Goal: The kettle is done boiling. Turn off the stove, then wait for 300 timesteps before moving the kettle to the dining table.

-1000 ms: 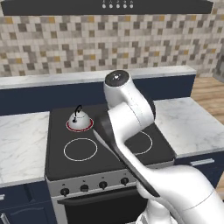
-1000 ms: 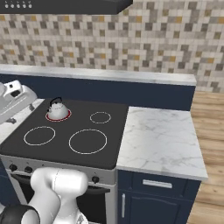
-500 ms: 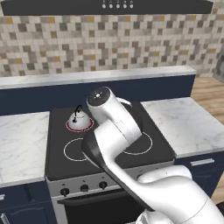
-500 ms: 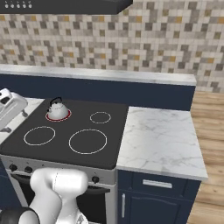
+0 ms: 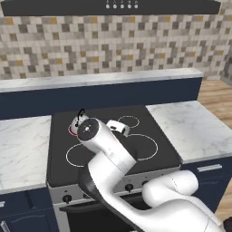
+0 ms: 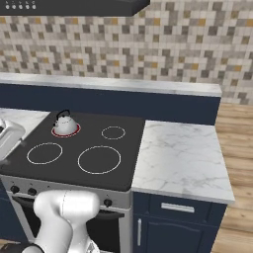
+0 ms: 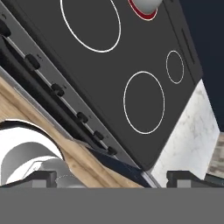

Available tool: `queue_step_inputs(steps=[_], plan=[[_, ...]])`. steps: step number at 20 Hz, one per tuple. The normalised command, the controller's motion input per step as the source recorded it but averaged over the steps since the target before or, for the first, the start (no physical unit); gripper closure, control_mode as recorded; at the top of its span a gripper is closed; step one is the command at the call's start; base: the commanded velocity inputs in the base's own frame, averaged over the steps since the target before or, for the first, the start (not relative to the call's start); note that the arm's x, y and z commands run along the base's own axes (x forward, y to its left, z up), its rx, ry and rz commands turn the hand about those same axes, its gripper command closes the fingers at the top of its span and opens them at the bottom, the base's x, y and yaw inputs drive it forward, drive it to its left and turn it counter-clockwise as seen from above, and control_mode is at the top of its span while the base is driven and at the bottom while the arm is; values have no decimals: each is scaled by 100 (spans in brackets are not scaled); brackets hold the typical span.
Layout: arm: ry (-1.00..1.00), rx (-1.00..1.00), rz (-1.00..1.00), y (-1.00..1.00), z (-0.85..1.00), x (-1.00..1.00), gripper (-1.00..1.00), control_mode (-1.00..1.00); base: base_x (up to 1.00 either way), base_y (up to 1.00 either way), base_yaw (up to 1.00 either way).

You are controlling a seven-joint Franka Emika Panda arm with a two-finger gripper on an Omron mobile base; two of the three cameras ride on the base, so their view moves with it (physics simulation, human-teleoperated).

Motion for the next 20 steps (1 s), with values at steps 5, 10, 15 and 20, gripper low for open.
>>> queue_step_inputs(steps=[5, 10, 15, 20], plan=[[-7, -3, 1, 16, -38, -18, -100, -100, 0, 0, 0], [-9, -2, 2, 14, -41, -19, -100, -100, 0, 0, 0], [-8, -3, 3, 13, -38, -21, -100, -100, 0, 0, 0], [-6, -1, 1, 7, -32, -6, -100, -100, 0, 0, 0]])
